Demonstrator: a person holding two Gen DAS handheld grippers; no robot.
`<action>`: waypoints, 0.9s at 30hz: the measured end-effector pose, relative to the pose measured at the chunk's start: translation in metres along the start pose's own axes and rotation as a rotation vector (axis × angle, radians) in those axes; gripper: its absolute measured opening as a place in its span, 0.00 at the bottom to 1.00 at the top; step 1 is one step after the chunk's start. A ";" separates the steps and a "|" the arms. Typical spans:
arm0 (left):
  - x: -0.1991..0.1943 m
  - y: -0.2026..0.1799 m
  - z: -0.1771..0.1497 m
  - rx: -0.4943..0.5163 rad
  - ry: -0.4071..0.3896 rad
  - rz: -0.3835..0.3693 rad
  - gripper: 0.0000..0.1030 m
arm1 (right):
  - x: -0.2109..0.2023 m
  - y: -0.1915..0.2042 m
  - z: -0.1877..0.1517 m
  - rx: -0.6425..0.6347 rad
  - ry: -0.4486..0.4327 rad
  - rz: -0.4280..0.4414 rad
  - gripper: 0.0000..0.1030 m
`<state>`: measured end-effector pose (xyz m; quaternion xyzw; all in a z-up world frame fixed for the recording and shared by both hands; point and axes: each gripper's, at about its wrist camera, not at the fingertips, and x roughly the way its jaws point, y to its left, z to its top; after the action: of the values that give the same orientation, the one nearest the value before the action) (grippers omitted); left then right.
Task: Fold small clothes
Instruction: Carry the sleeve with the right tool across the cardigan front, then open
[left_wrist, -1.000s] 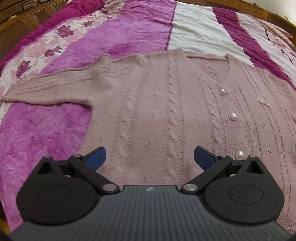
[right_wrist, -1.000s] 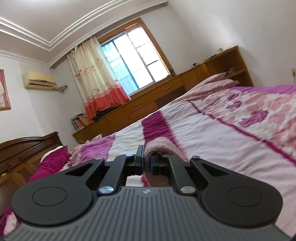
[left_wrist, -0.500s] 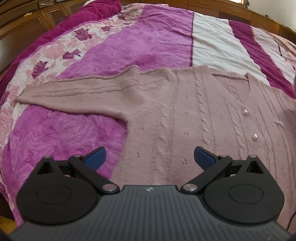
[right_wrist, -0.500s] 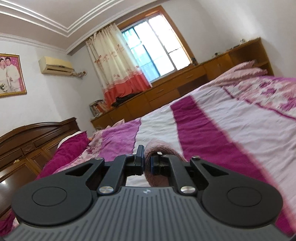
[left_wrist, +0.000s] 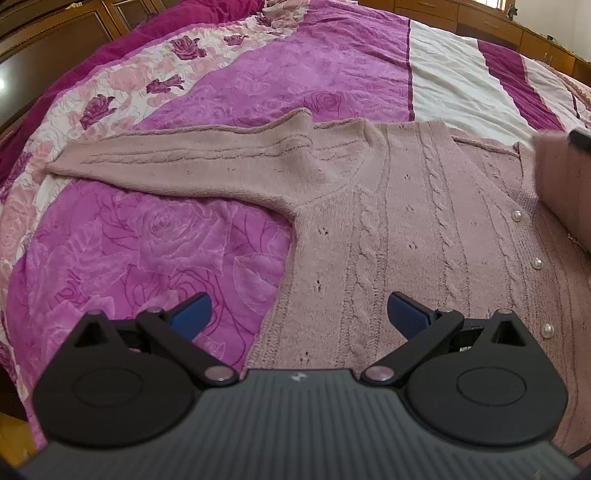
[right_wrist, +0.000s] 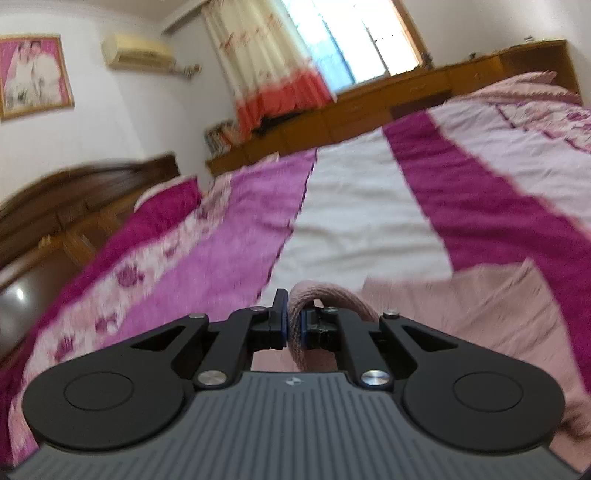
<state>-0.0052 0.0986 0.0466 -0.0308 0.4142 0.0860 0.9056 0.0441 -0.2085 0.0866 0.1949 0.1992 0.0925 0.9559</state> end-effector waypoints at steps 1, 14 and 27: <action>0.001 0.000 0.000 0.000 0.000 -0.003 1.00 | 0.004 0.000 -0.006 -0.010 0.019 0.004 0.07; 0.006 -0.004 -0.007 0.010 0.014 -0.027 1.00 | 0.042 -0.007 -0.056 0.013 0.230 -0.018 0.42; -0.001 -0.008 -0.006 0.018 -0.003 -0.047 1.00 | -0.008 -0.004 -0.063 0.033 0.260 0.006 0.69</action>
<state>-0.0088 0.0900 0.0433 -0.0320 0.4129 0.0609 0.9082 0.0112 -0.1932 0.0344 0.1975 0.3224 0.1167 0.9184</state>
